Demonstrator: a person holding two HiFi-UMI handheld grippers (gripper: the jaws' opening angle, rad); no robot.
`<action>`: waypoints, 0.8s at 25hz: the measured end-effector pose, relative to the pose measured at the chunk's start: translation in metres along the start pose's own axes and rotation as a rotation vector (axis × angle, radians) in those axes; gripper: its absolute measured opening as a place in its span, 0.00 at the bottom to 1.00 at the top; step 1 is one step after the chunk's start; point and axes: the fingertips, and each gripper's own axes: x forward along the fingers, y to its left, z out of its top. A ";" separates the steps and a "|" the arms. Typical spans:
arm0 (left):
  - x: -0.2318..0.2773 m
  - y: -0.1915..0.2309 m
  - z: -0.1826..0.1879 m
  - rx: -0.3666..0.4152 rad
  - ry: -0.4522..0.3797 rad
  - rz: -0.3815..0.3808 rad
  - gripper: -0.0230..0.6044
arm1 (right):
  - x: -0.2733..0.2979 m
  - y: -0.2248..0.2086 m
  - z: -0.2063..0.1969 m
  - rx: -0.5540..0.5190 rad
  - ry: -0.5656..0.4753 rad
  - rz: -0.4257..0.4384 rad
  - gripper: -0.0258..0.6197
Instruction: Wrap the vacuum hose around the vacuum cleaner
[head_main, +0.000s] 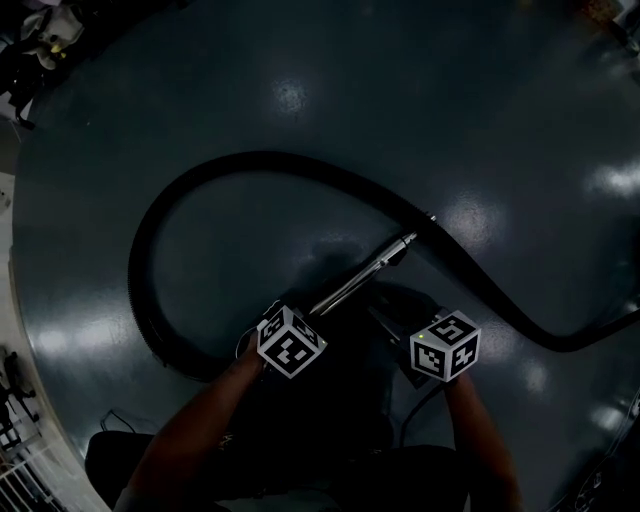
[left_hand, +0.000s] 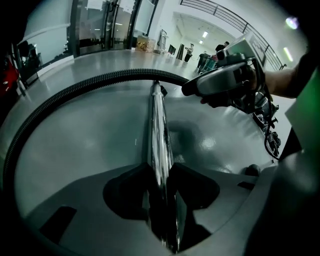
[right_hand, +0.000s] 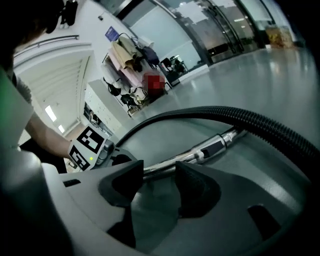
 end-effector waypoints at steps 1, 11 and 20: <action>-0.006 -0.001 -0.001 -0.004 0.009 -0.012 0.32 | -0.001 -0.001 0.003 0.038 -0.007 0.001 0.33; -0.028 -0.006 -0.014 -0.005 0.015 -0.019 0.32 | -0.013 -0.097 0.042 0.053 -0.100 -0.284 0.36; -0.038 -0.014 -0.018 -0.027 -0.009 -0.010 0.32 | -0.023 -0.152 0.081 -0.013 -0.098 -0.407 0.36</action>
